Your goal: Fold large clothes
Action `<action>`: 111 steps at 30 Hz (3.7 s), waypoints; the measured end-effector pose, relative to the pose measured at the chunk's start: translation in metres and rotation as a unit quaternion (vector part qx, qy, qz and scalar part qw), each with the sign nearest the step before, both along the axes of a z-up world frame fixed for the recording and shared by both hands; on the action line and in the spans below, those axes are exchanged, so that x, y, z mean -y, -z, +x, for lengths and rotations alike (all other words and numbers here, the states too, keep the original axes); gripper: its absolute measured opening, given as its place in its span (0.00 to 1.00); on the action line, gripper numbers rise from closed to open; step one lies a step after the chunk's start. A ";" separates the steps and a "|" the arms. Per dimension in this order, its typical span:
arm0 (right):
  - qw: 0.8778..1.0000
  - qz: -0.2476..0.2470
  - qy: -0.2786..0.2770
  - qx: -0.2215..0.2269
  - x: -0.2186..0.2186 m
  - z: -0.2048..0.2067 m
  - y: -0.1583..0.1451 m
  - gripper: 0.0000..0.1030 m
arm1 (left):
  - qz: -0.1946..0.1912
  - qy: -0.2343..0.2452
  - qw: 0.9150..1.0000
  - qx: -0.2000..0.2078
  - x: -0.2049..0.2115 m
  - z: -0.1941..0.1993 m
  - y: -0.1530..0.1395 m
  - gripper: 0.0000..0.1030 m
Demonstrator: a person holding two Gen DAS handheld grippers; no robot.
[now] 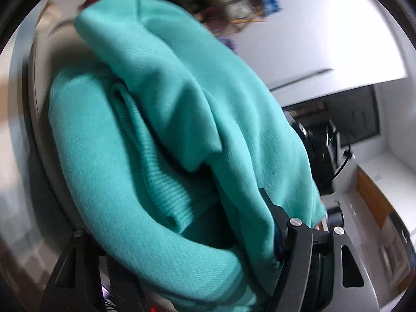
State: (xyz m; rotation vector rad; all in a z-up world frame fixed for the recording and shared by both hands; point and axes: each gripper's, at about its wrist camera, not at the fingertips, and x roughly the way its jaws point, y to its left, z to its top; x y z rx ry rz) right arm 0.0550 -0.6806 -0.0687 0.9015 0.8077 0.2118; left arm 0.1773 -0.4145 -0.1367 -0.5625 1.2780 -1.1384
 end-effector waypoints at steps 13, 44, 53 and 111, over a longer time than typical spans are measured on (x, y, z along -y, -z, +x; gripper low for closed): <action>0.976 -0.214 -0.040 0.031 -0.059 -0.091 -0.069 0.46 | 0.060 -0.065 0.977 0.195 -0.089 -0.063 -0.044 0.64; 0.914 -0.328 -0.164 -0.173 -0.209 0.154 0.012 0.09 | -0.040 -0.004 0.984 0.172 -0.092 -0.089 0.025 0.31; 0.935 -0.299 -0.153 -0.117 -0.207 0.132 -0.006 0.12 | -0.052 -0.001 0.987 0.153 -0.096 -0.071 0.033 0.23; 0.810 -0.424 0.323 0.246 -0.326 -0.397 -0.077 1.00 | 0.149 -0.202 0.823 0.509 -0.099 -0.205 -0.059 0.99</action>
